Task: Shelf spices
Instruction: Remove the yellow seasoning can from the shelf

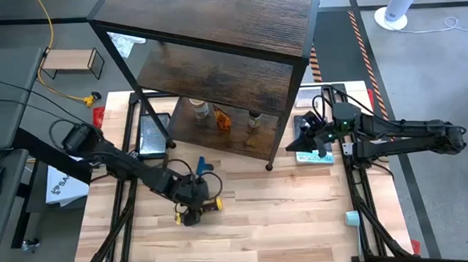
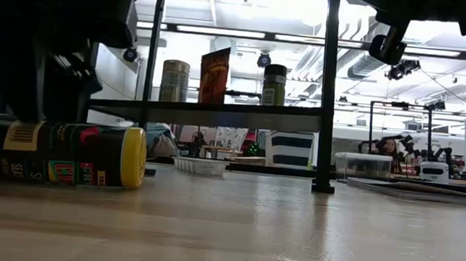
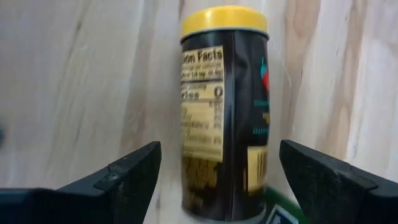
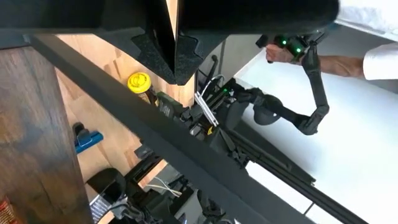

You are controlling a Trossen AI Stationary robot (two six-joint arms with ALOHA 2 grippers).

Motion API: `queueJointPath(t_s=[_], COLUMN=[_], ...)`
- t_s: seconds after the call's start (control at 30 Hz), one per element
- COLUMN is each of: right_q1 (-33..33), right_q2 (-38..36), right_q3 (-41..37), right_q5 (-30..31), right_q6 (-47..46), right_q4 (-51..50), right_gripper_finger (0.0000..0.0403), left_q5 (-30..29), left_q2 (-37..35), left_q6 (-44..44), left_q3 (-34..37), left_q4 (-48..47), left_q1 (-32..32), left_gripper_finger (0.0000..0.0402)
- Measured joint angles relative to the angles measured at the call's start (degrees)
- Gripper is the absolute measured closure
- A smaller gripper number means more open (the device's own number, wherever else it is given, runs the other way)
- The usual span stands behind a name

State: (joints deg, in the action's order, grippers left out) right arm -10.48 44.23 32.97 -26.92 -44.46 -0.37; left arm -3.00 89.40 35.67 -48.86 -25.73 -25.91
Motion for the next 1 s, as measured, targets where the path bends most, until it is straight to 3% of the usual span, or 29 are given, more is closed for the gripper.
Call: queueJointPath(t_s=[0.2, 0.37, 0.5, 0.67, 0.8, 1.0], right_q1=[0.02, 0.02, 0.1, 2.84, 8.64, 21.4], right_q2=[0.0, -0.31, -1.66, -5.02, -6.88, -4.7], right_q3=[0.0, 0.0, 0.0, 0.0, 0.0, 0.0], right_q5=[-0.22, -3.18, -6.81, -5.53, 2.93, 26.85], right_q6=[1.45, 1.45, 0.92, -2.99, -7.25, -6.99], right_q4=[-0.5, -0.41, -0.3, -0.12, 3.07, 13.92], right_gripper_finger=[0.0403, 0.0403, 0.0403, 0.0403, 0.0403, 0.0403], left_q5=[0.65, -0.4, -3.93, -10.99, -21.01, -44.28], left_q2=[7.08, 11.35, 11.83, 9.09, 3.54, -6.73], left_q6=[1.6, 5.26, 8.05, 11.57, 17.28, 28.69], left_q3=[-4.59, -9.34, -12.64, -14.47, -14.47, -11.16], left_q4=[-1.45, -10.14, -16.51, -18.73, -18.13, -16.2], left_q1=[-0.72, -1.77, -3.15, -5.14, -7.55, -13.91], left_gripper_finger=[0.0078, 0.0089, 0.0135, 0.0236, 0.0253, 0.025])
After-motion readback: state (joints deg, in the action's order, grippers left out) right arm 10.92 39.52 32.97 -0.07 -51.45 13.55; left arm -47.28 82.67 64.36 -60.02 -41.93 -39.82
